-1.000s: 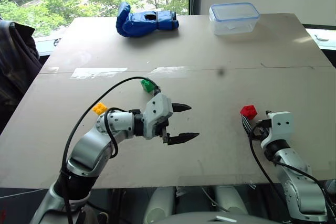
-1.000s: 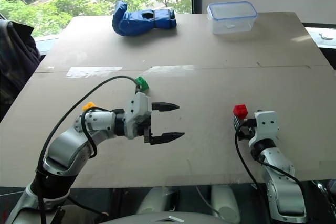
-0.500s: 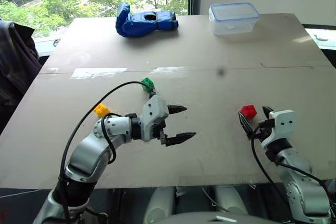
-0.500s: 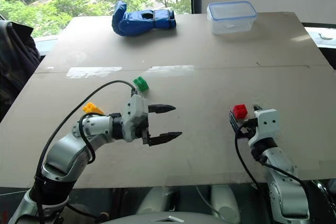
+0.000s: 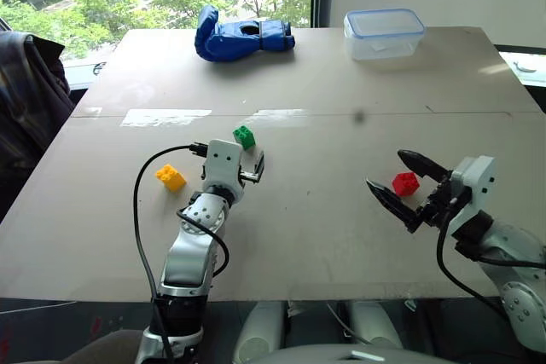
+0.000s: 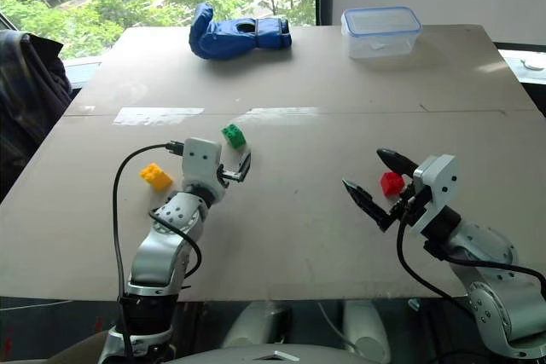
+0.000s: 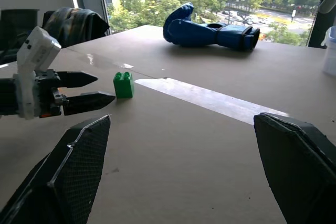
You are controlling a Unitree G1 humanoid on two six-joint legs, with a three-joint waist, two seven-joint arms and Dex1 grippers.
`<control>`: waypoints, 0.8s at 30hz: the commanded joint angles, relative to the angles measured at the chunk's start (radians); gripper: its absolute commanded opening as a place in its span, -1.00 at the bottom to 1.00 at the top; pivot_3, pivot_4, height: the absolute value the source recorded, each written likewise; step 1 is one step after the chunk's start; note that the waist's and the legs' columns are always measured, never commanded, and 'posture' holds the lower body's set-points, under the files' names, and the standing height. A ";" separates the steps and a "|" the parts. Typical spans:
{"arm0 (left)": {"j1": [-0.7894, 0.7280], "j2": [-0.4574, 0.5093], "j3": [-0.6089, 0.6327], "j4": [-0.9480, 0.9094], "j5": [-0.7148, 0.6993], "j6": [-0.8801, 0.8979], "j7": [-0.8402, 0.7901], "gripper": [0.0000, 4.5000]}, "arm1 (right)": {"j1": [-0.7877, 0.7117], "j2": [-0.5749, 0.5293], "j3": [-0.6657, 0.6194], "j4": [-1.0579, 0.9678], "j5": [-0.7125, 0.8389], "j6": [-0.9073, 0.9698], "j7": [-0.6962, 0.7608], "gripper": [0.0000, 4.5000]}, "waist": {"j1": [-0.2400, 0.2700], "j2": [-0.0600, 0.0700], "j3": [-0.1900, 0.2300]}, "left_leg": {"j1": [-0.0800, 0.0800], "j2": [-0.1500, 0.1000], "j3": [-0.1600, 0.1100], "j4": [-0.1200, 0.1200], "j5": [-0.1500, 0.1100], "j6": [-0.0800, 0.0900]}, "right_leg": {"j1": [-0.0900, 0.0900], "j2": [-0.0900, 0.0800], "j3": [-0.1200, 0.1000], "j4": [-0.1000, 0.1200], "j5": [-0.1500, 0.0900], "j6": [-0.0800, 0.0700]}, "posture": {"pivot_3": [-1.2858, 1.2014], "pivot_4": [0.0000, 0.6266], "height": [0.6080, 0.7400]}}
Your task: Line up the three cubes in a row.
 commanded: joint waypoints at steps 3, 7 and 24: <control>-0.065 -0.054 -0.010 0.076 0.083 -0.021 0.113 0.97 | 0.013 -0.013 0.054 -0.035 -0.041 -0.037 0.031 0.99 | -0.006 -0.002 -0.001 | 0.000 0.000 0.001 0.000 0.000 0.000 | 0.000 0.000 0.001 0.000 0.000 0.000 | 0.03 -0.52 1.00; -0.122 -0.100 0.002 0.159 0.100 -0.013 0.167 0.97 | 0.007 -0.008 0.079 -0.037 -0.060 -0.048 0.030 0.99 | -0.004 -0.002 -0.001 | 0.000 0.000 0.000 0.000 0.001 -0.001 | 0.000 0.000 0.000 0.000 0.000 0.000 | 0.03 -0.52 1.00; -0.293 -0.208 0.052 0.445 0.122 -0.062 0.367 0.86 | -0.007 0.021 0.117 -0.052 -0.092 -0.049 -0.016 1.00 | -0.001 -0.004 -0.001 | 0.000 -0.001 0.000 0.000 0.002 -0.004 | 0.000 -0.001 0.000 0.000 0.000 0.000 | 0.03 -0.52 1.00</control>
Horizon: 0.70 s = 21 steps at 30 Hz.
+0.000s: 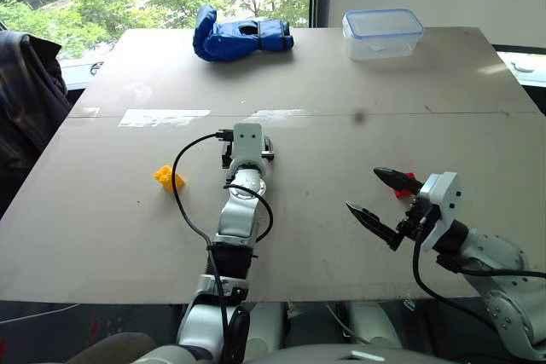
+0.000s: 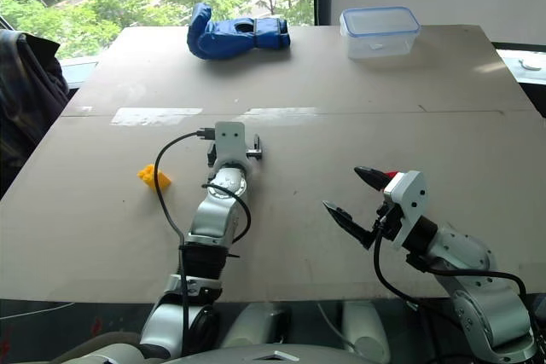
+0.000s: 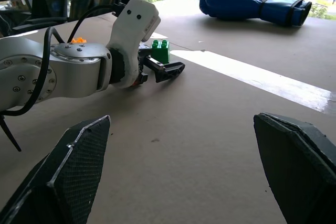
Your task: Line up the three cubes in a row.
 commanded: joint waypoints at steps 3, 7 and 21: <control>-0.009 -0.019 0.031 -0.003 0.003 -0.005 0.042 0.50 | -0.011 0.011 0.010 -0.049 -0.003 -0.020 -0.010 1.00 | -0.002 0.000 0.000 | 0.000 0.000 0.000 0.000 0.000 0.000 | 0.000 0.000 0.000 0.000 0.000 0.000 | 0.03 -0.52 1.00; 0.005 -0.020 0.033 -0.022 0.010 0.019 0.053 -0.24 | -0.016 0.015 0.012 -0.044 -0.006 -0.021 -0.012 1.00 | -0.002 0.000 0.000 | 0.000 0.000 0.000 0.000 0.000 0.000 | 0.000 0.000 0.000 0.000 0.000 0.000 | 0.03 -0.52 1.00; 0.115 0.147 0.012 -0.103 -0.115 -0.148 -0.308 -0.27 | -0.024 0.008 -0.005 -0.011 0.000 -0.035 0.011 1.00 | -0.007 0.000 0.000 | 0.001 0.001 0.000 0.000 0.000 -0.001 | 0.000 0.000 0.000 0.000 0.000 0.000 | 0.03 -0.52 1.00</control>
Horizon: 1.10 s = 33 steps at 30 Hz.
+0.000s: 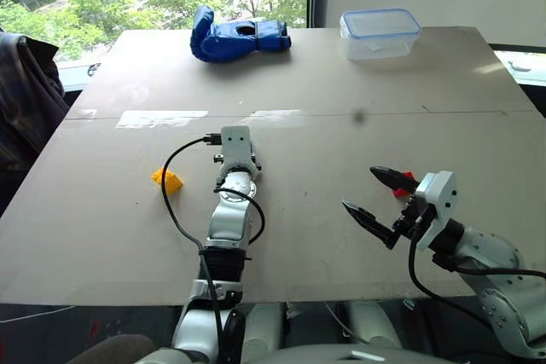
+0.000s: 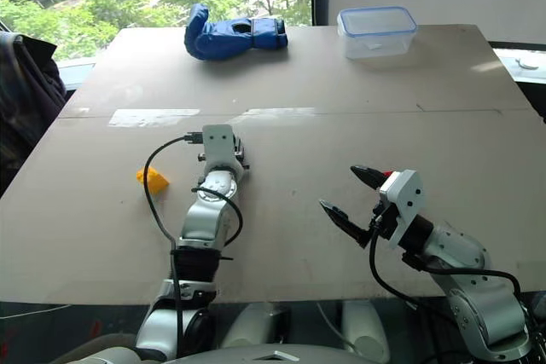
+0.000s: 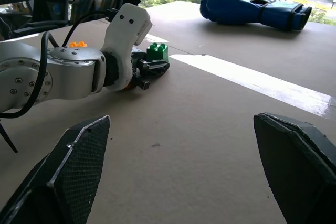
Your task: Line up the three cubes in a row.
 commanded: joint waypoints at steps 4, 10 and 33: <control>0.067 0.154 -0.073 -0.044 -0.143 -0.226 -0.470 -0.27 | -0.007 -0.003 -0.019 -0.013 0.006 -0.028 0.011 1.00 | 0.006 0.000 0.000 | 0.000 0.000 0.000 0.000 0.000 0.000 | 0.000 -0.001 0.000 0.000 0.000 0.000 | 0.03 -0.52 1.00; 0.041 0.285 -0.232 0.035 -0.227 -0.440 -1.005 -0.27 | 0.011 -0.011 -0.045 0.011 0.007 -0.048 0.027 1.00 | 0.009 0.000 0.000 | -0.001 0.000 0.000 0.000 0.000 0.000 | 0.000 -0.001 -0.001 -0.001 0.000 0.000 | 0.03 -0.52 1.00; -0.383 0.098 -0.337 0.759 -0.178 -0.809 -1.531 -0.27 | 0.250 -0.077 -0.301 0.080 0.055 -0.162 0.167 1.00 | 0.000 -0.001 0.001 | 0.000 -0.004 0.000 0.001 -0.003 0.006 | 0.002 0.000 -0.001 -0.001 0.000 0.000 | 0.03 -0.52 1.00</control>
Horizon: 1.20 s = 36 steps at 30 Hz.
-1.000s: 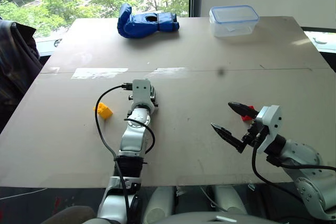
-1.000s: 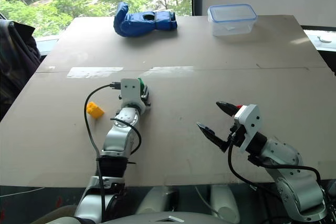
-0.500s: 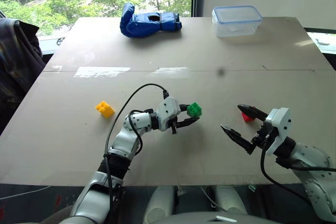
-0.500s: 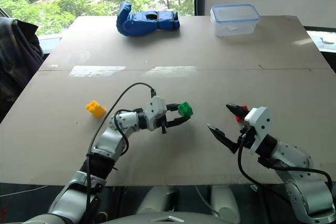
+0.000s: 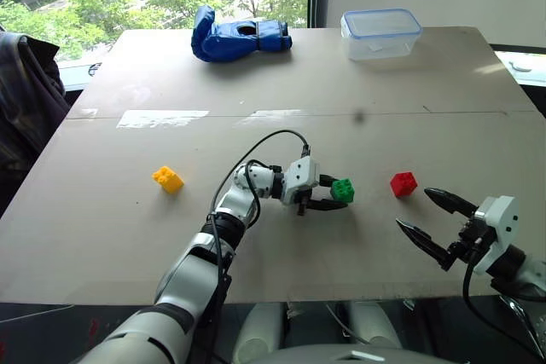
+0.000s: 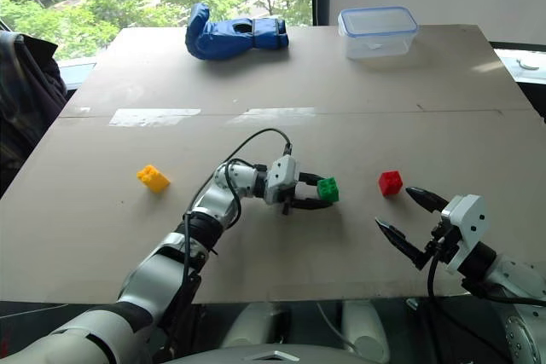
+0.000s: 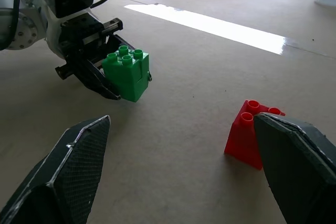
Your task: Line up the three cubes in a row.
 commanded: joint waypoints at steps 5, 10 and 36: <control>-0.155 -0.032 0.013 0.234 0.065 -0.146 -0.085 -0.27 | 0.011 0.008 -0.014 -0.042 0.004 -0.027 -0.004 1.00 | 0.001 -0.001 0.000 | 0.000 0.000 0.000 0.000 0.000 0.000 | 0.000 0.000 -0.001 0.000 0.000 0.000 | 0.03 -0.52 1.00; -0.221 -0.055 0.030 0.341 0.102 -0.192 -0.076 -0.27 | 0.011 0.017 -0.004 -0.055 0.001 -0.028 -0.015 1.00 | 0.000 -0.001 0.000 | -0.001 0.000 0.000 0.000 0.000 0.001 | 0.000 0.000 -0.001 0.000 0.000 0.000 | 0.03 -0.52 1.00; -0.277 -0.104 0.084 0.447 0.236 -0.216 0.010 0.74 | 0.026 0.024 -0.003 -0.069 -0.008 -0.038 -0.028 1.00 | 0.002 -0.001 0.001 | 0.000 -0.001 -0.002 0.001 0.000 0.001 | 0.001 0.000 -0.001 0.000 0.000 0.001 | 0.03 -0.52 1.00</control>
